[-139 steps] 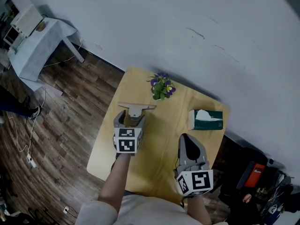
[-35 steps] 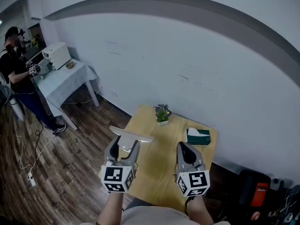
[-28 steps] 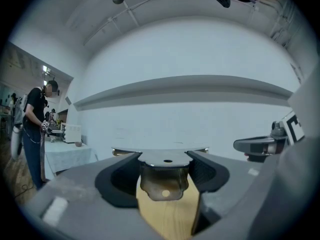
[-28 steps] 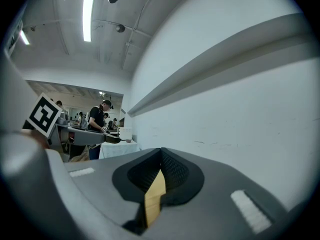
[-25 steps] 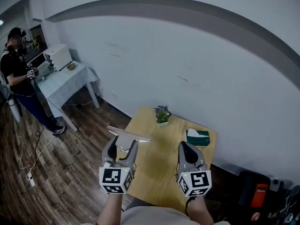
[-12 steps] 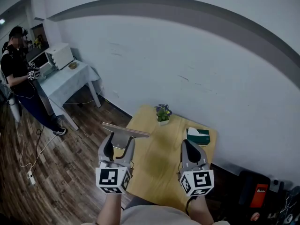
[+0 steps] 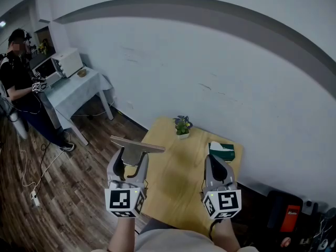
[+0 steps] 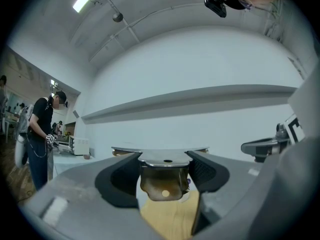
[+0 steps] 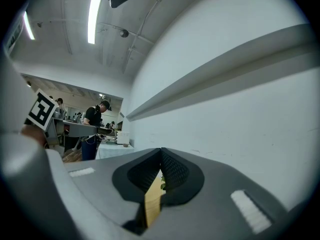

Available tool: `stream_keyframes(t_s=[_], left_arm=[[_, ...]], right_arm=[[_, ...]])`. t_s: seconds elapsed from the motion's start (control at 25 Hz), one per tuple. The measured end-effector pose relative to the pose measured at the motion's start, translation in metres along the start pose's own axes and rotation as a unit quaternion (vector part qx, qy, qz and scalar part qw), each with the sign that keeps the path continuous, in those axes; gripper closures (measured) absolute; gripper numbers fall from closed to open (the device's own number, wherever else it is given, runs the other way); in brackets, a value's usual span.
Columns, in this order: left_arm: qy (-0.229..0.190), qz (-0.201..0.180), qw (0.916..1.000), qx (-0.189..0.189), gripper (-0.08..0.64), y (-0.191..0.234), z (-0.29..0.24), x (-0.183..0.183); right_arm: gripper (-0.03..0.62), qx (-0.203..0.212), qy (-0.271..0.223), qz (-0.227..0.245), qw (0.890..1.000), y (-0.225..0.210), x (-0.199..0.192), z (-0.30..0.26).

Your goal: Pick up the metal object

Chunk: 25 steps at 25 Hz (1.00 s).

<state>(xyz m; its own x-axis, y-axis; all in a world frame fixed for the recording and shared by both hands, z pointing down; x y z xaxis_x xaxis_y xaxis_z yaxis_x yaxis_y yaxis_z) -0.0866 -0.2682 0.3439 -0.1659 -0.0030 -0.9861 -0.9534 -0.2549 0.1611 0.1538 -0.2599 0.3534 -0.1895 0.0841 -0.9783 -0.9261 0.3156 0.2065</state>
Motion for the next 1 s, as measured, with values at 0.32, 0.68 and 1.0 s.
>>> stream_keyframes(t_s=[0.32, 0.68, 1.0], left_arm=[[-0.005, -0.001, 1.0, 0.004, 0.255, 0.002, 0.009, 0.003], [-0.008, 0.004, 1.0, 0.002, 0.255, 0.002, 0.014, 0.003], [-0.01, 0.007, 0.9999, 0.003, 0.255, 0.002, 0.02, 0.005]], right_arm=[[0.591, -0.003, -0.004, 0.009, 1.0, 0.001, 0.006, 0.006], [0.591, -0.006, -0.009, 0.018, 1.0, 0.002, 0.012, 0.013], [0.591, -0.005, -0.011, 0.021, 1.0, 0.006, 0.017, 0.019]])
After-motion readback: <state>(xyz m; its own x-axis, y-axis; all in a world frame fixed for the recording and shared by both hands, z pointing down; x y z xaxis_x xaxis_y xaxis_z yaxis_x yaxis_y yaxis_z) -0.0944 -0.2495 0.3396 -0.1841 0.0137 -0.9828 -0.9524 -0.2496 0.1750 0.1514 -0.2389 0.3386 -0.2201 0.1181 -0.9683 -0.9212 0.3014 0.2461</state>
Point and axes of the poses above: the fingertips, and each gripper's own axes: z backward along the fingers, y to its left, x out of its top, the point moved 1 cm from there along z, backward along the fingers, and after that the axes turned 9 degrees about z, right-handed, at the moved point
